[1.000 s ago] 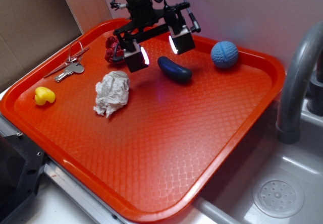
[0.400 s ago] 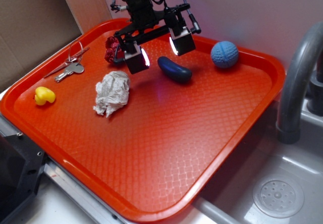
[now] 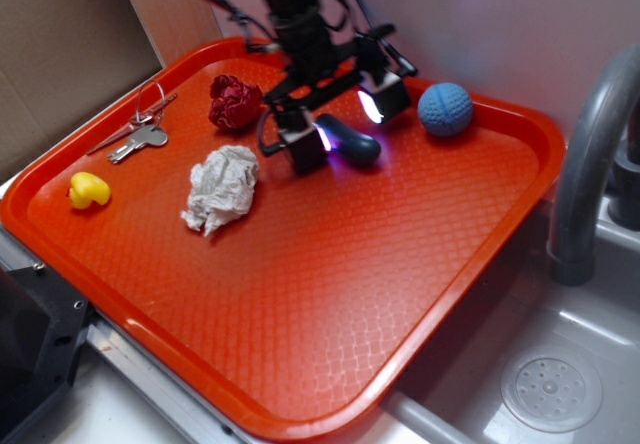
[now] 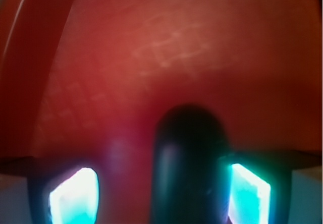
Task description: Grab the plastic pickle.
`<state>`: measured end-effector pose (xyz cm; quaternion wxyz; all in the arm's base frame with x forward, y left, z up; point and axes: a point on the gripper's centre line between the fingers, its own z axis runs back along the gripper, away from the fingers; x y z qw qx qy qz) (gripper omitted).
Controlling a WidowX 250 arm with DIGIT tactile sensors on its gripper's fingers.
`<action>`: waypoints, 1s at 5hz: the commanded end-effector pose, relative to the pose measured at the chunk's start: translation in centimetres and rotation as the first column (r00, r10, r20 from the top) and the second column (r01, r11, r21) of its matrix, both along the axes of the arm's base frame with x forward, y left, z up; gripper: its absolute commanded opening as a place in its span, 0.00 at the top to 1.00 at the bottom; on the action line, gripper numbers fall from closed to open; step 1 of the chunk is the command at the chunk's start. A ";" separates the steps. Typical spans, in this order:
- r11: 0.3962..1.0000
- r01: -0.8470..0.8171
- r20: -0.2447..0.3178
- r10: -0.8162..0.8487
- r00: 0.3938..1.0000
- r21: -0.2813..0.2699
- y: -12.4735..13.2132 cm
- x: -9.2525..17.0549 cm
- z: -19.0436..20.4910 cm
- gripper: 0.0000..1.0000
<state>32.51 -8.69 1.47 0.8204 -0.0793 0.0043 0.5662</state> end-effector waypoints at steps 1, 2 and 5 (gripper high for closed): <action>0.991 0.123 0.014 -0.124 0.992 0.052 0.0 -2.2 1.8 1.00; 0.923 0.366 -0.021 -0.366 0.930 0.120 -0.5 -3.6 5.1 1.00; 0.428 0.817 0.078 -0.898 0.433 0.385 4.9 -10.5 13.9 1.00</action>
